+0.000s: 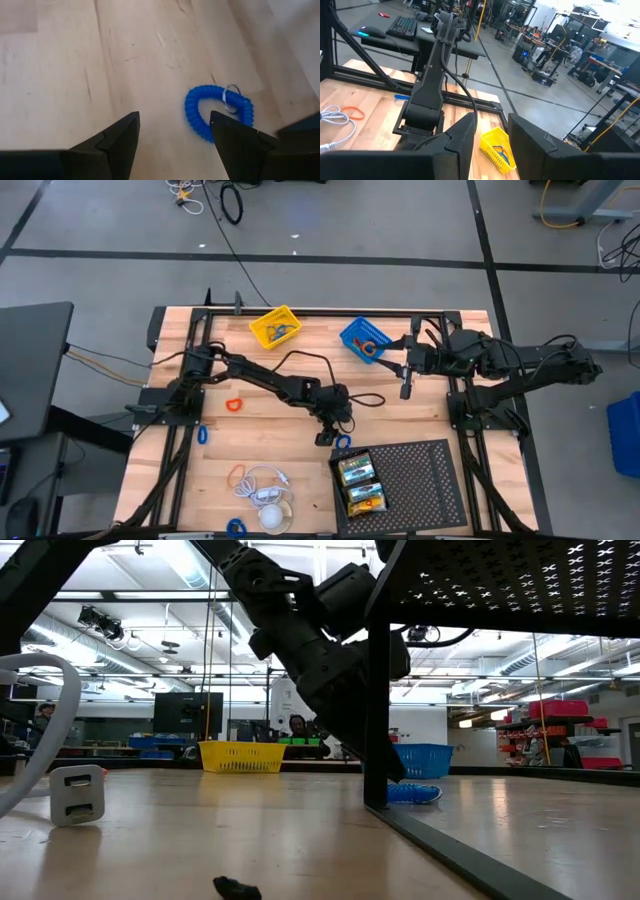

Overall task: Pick & Place Office Desk Supplies
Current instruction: Put the blue spring keychain into the blue basket

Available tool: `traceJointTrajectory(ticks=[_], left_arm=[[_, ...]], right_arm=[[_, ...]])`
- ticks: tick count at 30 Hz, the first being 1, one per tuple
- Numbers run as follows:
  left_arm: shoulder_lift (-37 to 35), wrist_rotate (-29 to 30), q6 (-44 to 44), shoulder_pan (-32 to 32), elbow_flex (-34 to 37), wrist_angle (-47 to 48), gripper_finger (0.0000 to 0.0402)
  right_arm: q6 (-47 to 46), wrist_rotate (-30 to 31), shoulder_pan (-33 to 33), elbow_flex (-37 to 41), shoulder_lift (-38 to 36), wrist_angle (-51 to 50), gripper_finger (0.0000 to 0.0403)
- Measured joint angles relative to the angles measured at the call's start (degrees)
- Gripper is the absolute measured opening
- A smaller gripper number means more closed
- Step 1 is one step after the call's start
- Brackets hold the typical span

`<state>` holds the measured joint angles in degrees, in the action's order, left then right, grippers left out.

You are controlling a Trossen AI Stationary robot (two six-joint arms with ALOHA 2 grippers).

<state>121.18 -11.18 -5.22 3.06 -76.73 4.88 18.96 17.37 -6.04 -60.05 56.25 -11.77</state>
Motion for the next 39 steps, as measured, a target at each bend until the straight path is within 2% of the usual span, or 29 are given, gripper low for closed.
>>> traceJointTrajectory(ticks=[12, 16, 19, 23, 29, 34, 39], left_arm=[[1.82, 1.05, -0.19, 0.37, -0.49, -0.58, 0.0248], [4.61, 0.9, 0.02, 0.54, -3.2, 1.21, 0.0242], [5.82, 3.85, 0.03, 0.8, -5.53, 4.4, 0.0233], [5.91, 8.51, -0.81, 0.9, -7.76, 7.71, 0.0188], [5.9, 10.22, -1.88, 0.74, -8.15, 8.39, 0.0032], [5.58, 11.58, -1.85, 0.77, -8.21, 9.97, 0.0014], [2.92, 17.28, -2.22, 0.8, -7.88, 16.28, 0.0011]], right_arm=[[1.48, 0.83, 0.0, 0.0, 0.0, 1.21, 0.0128], [1.49, 0.92, 0.0, 0.0, 0.0, 1.22, 0.0128], [1.46, 0.96, 0.0, 0.0, 0.0, 1.21, 0.0128], [1.49, 0.98, 0.0, 0.0, 0.0, 1.2, 0.0128], [1.49, 1.01, 0.0, 0.0, 0.0, 0.96, 0.0128], [1.92, 1.01, 0.0, 0.0, 0.0, 0.9, 0.0128], [1.91, 1.01, 0.0, 0.0, 0.0, 0.54, 0.0128]])
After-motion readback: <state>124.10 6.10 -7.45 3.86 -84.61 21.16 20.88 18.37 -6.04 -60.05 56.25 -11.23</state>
